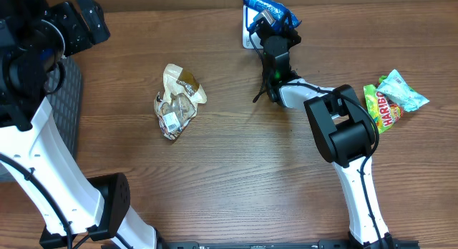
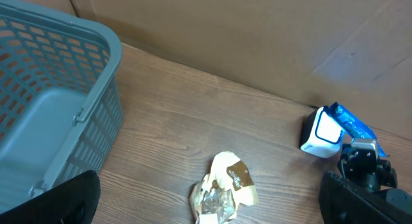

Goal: Scan the item barcode
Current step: 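Hold the blue bar in front of the white scanner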

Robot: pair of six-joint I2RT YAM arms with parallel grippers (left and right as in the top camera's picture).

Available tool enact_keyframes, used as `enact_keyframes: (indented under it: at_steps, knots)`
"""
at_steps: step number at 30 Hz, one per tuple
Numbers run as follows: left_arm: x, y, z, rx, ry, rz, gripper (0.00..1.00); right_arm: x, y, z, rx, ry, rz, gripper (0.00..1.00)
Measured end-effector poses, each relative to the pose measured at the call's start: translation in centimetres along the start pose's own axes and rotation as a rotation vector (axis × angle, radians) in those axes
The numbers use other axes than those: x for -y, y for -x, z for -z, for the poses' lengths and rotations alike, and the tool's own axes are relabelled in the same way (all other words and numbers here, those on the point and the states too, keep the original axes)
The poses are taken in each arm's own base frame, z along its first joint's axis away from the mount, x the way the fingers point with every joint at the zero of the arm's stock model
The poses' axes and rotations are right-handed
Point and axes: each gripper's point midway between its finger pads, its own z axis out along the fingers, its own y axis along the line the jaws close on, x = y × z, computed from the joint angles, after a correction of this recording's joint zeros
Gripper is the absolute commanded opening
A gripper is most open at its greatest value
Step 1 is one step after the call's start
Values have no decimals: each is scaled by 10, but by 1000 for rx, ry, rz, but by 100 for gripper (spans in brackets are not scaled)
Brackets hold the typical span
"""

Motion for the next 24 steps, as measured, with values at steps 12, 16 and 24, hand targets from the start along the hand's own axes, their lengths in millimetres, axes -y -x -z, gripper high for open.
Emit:
enact_keyframes:
  at_steps: [12, 16, 24]
  knots:
    - [0, 0, 0, 0, 0, 0, 100, 0, 0, 1, -6, -4, 18, 4]
    - [0, 0, 0, 0, 0, 0, 100, 0, 4, 9, -30, -37, 142, 4]
    - [0, 0, 0, 0, 0, 0, 100, -15, 46, 51, -13, -86, 184, 4]
